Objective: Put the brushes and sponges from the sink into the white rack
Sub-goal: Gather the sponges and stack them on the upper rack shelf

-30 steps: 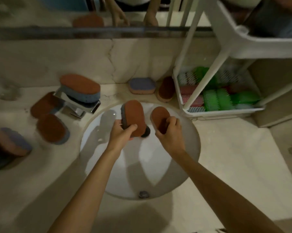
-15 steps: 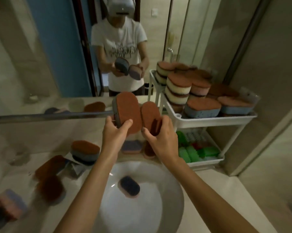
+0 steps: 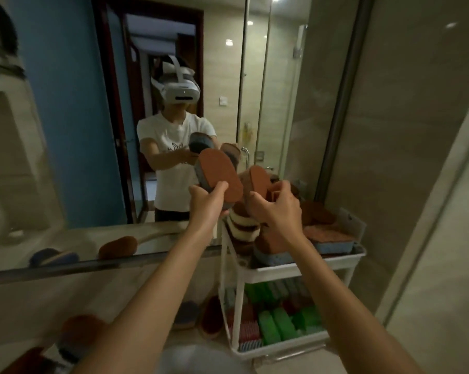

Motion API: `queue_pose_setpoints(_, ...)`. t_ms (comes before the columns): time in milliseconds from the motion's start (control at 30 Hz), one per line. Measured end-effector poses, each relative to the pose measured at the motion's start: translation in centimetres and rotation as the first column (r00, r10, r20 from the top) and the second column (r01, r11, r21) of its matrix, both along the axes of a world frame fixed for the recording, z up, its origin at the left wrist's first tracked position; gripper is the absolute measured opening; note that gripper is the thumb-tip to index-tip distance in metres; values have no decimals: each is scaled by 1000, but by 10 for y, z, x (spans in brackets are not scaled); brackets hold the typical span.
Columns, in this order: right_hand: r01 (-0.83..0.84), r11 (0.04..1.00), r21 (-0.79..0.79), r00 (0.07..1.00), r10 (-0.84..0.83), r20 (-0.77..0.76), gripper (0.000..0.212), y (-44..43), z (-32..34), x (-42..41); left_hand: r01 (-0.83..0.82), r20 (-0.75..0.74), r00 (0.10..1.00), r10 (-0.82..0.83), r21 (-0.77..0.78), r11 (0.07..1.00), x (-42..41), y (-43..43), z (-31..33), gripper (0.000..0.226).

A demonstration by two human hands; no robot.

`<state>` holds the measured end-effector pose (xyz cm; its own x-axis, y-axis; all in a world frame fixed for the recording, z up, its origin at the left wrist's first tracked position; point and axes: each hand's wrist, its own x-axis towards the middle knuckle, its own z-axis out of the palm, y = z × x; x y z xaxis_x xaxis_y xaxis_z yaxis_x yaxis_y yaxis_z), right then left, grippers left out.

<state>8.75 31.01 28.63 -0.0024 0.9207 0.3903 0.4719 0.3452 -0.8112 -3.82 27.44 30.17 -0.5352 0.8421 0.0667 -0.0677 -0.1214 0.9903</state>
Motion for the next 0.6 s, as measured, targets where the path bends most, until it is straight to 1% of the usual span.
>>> queue_pose_setpoints(100, 29, 997, -74, 998, -33, -55, 37, 32, 11, 33, 58, 51, 997, -57, -16, 998, 24, 29, 6, 40)
queue_pose_setpoints(167, 58, 992, -114, 996, -65, -58, 40, 52, 15, 54, 133, 148, 980, -130, -10, 991, 36, 47, 10, 47)
queue_pose_setpoints(233, 98, 983, -154, 995, -96, 16, 49, 70, 13, 71, 213, 291, 934, -205, 4, 977, 47, 65, 12, 48)
queue_pose_setpoints(300, 118, 978, -174, 986, -93, 141, 53, 83, 6, 83, 261, 379, 893, -242, 1, 965, 54, 79, 9, 47)
queue_pose_setpoints(367, 97, 979, -178, 974, -56, 221, 52, 92, -2, 88, 301, 430, 862, -267, -12, 953, 58, 89, 2, 46)
queue_pose_setpoints(467, 34, 984, -175, 964, 15, 267, 45, 100, -11, 89, 327, 495, 820, -288, 7, 945, 58, 98, -8, 45)
queue_pose_setpoints(600, 11, 982, -188, 941, 54, 334, 55, 111, -19, 85, 350, 496, 813, -304, 1, 937, 52, 105, -10, 46)
